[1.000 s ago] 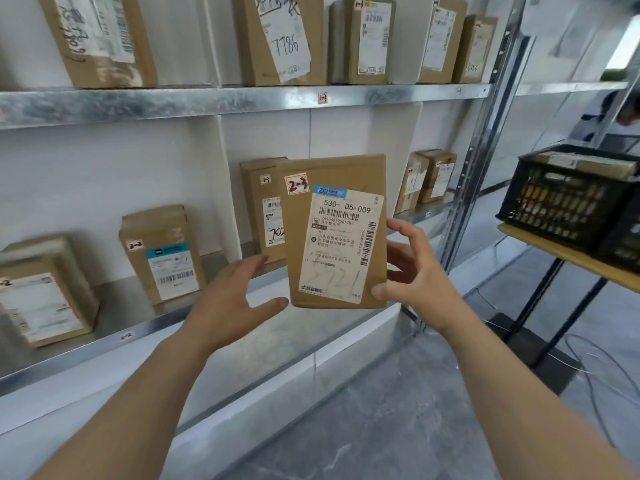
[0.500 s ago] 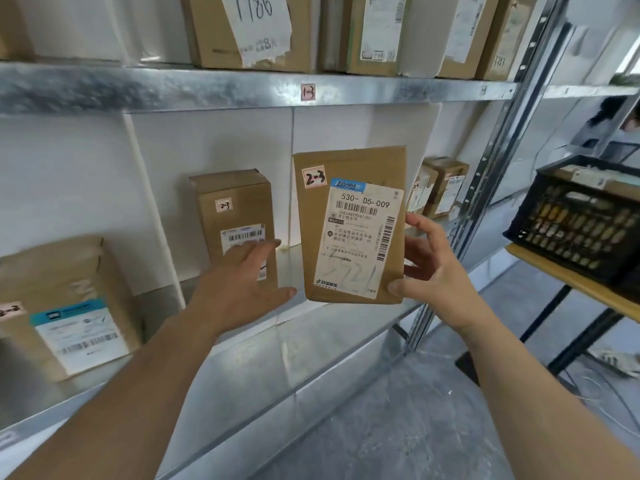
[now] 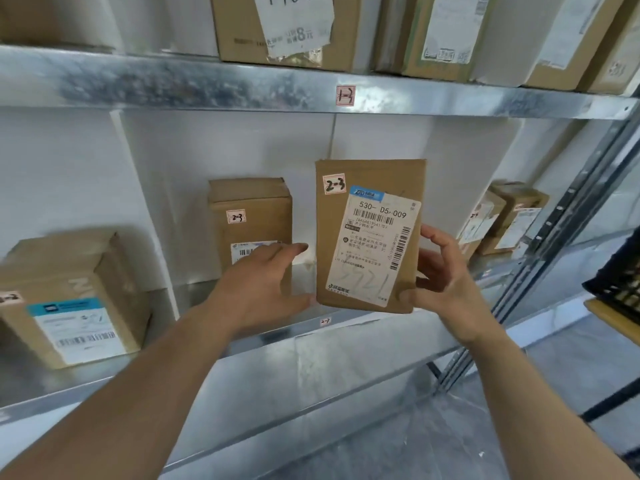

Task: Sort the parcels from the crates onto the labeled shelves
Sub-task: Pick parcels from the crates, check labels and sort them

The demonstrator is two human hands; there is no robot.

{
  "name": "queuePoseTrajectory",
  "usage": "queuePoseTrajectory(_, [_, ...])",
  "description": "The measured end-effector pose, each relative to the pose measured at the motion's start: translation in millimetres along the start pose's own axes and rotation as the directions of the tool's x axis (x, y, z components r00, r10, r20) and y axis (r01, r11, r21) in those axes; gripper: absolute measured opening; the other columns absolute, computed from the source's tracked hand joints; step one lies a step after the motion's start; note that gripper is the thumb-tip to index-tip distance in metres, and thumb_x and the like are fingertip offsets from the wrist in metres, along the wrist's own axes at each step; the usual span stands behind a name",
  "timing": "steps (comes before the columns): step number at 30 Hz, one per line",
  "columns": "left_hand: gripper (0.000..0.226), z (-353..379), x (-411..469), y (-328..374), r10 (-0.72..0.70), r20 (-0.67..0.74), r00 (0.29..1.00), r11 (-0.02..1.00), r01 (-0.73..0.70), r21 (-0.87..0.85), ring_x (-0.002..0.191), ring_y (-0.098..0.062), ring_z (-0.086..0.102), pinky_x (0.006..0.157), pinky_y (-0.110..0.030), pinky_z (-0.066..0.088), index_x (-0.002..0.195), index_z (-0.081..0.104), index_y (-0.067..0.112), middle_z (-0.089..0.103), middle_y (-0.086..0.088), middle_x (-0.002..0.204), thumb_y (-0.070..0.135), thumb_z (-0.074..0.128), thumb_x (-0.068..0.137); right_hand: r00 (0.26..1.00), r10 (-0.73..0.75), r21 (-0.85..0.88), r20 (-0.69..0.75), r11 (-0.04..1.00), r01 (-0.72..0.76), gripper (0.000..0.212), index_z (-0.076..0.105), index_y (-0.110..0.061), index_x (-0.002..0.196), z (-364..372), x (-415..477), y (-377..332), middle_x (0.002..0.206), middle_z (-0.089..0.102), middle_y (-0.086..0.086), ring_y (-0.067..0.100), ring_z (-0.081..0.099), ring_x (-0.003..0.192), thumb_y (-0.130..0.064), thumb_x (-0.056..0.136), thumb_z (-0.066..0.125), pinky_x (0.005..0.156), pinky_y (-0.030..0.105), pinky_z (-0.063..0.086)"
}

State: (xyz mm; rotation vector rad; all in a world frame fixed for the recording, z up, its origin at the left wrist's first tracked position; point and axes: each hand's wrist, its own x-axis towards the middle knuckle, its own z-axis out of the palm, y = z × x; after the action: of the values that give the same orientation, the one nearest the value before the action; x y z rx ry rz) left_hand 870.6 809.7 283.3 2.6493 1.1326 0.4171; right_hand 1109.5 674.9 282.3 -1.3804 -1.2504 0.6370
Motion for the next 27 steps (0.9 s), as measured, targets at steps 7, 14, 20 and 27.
queuePoseTrajectory(7, [0.084, 16, 27, 22, -0.084, 0.082, 0.993, 0.974, 0.099, -0.204, 0.129, -0.008, 0.043, 0.103, -0.039, 0.043, 0.145, 0.02, 0.045, 0.042, 0.016, 0.146, 0.074, 0.053, 0.073, 0.994, 0.039, 0.073, 0.099, 0.996, -0.046, 0.087, 0.042, -0.045, 0.125, -21, 46, 21, 0.12, 0.064, 0.0, 0.017, 0.06, 0.114, -0.026, 0.049, 0.08, 0.089, 0.035, 0.056])
queuePoseTrajectory(14, [0.065, 47, 72, 52, -0.299, 0.03, 0.954, 0.829, 0.275, -0.488, 0.097, -0.001, 0.056, 0.086, -0.018, 0.044, 0.142, 0.03, 0.024, 0.055, 0.01, 0.131, 0.033, 0.066, 0.088, 0.977, 0.04, 0.025, 0.211, 0.999, -0.046, 0.084, 0.038, -0.046, 0.128, -40, 99, 60, 0.129, 0.059, -0.007, 0.011, 0.052, 0.126, 0.004, 0.07, 0.072, 0.094, 0.041, 0.053])
queuePoseTrajectory(20, [0.065, 89, 111, 61, -0.451, 0.036, 0.892, 0.765, 0.407, -0.5, 0.115, -0.014, 0.059, 0.096, -0.03, 0.046, 0.14, 0.025, 0.022, 0.051, 0.005, 0.14, 0.019, 0.066, 0.089, 0.972, 0.107, -0.133, 0.21, 0.988, -0.08, 0.083, 0.026, -0.03, 0.14, -39, 134, 99, 0.132, 0.054, -0.007, 0.007, 0.054, 0.117, 0.009, 0.079, 0.066, 0.079, 0.02, 0.055])
queuePoseTrajectory(27, [0.06, 138, 135, 63, -0.522, 0.116, 0.845, 0.728, 0.512, -0.456, 0.121, -0.021, 0.057, 0.102, -0.038, 0.047, 0.137, 0.025, 0.021, 0.05, 0.003, 0.142, 0.019, 0.063, 0.091, 0.942, 0.225, -0.152, 0.25, 0.97, -0.191, 0.087, 0.028, -0.026, 0.142, -44, 150, 156, 0.118, 0.056, -0.015, 0.01, 0.055, 0.117, 0.009, 0.075, 0.069, 0.079, 0.019, 0.052])
